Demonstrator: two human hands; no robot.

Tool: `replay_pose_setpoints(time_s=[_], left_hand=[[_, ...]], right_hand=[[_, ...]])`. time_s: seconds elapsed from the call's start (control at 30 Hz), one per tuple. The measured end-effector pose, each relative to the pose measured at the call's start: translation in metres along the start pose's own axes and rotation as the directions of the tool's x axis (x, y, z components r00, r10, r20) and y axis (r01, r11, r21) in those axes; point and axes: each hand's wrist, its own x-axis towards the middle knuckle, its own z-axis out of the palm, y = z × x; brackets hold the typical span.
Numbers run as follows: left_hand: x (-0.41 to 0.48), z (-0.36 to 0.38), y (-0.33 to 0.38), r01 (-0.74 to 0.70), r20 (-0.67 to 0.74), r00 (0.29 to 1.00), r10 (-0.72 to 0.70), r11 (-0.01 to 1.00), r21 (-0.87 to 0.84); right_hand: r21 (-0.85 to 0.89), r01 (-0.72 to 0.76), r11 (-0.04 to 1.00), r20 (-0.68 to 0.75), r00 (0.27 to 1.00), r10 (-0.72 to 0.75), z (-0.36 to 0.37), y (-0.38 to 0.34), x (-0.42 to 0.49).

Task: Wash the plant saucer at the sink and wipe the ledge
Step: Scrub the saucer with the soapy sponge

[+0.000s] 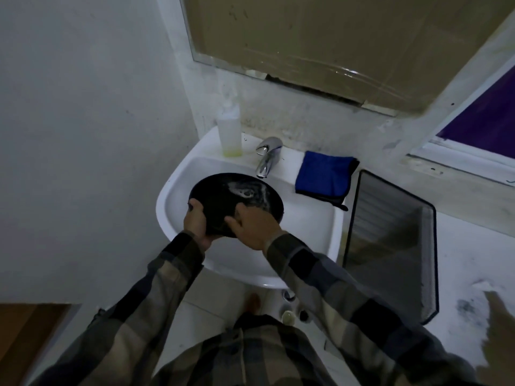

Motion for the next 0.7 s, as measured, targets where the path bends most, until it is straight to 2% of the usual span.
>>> replay_pose_setpoints(time_s=[0.07, 0.13, 0.2, 0.23, 0.3, 0.4, 0.47, 0.53, 0.63, 0.7], left_hand=[[0.001, 0.004, 0.001, -0.023, -0.007, 1.0, 0.023, 1.0, 0.01], [0.001, 0.009, 0.0, -0.059, -0.036, 0.998, 0.06, 0.998, 0.038], [0.002, 0.008, 0.0, -0.09, -0.098, 0.99, 0.099, 0.991, 0.094], [0.003, 0.005, 0.0, -0.091, -0.093, 0.991, 0.1, 0.992, 0.09], [0.007, -0.005, 0.002, -0.074, -0.023, 0.997, 0.076, 0.996, 0.051], [0.009, -0.018, 0.013, -0.051, 0.056, 0.997, 0.046, 0.995, 0.09], [0.011, -0.022, 0.018, -0.058, 0.081, 0.995, 0.049, 0.992, 0.109], [0.01, -0.021, 0.023, -0.058, 0.086, 0.995, 0.049, 0.992, 0.109], [0.012, -0.019, 0.03, -0.037, 0.071, 0.997, 0.03, 0.994, 0.107], [0.013, -0.016, 0.033, -0.043, 0.055, 0.998, 0.036, 0.992, 0.122]], right_hand=[[-0.068, -0.115, 0.991, 0.029, 0.993, 0.117, 0.004, -0.014, -0.003], [-0.085, -0.158, 0.984, 0.146, 0.975, 0.169, 0.008, -0.036, -0.006], [0.039, -0.165, 0.986, 0.239, 0.959, 0.151, 0.012, -0.05, -0.001], [0.109, -0.193, 0.975, 0.293, 0.944, 0.154, 0.012, -0.05, 0.004], [0.152, -0.104, 0.983, 0.347, 0.937, 0.046, 0.008, -0.041, 0.011], [0.275, -0.012, 0.961, 0.333, 0.939, -0.084, -0.004, -0.035, 0.012], [0.342, 0.001, 0.94, 0.285, 0.953, -0.105, -0.008, -0.036, 0.012], [0.365, -0.053, 0.929, 0.229, 0.973, -0.035, -0.003, -0.032, 0.019], [0.278, -0.141, 0.95, 0.103, 0.988, 0.116, 0.005, -0.024, 0.031], [0.321, -0.161, 0.933, 0.058, 0.987, 0.151, 0.005, -0.025, 0.035]])
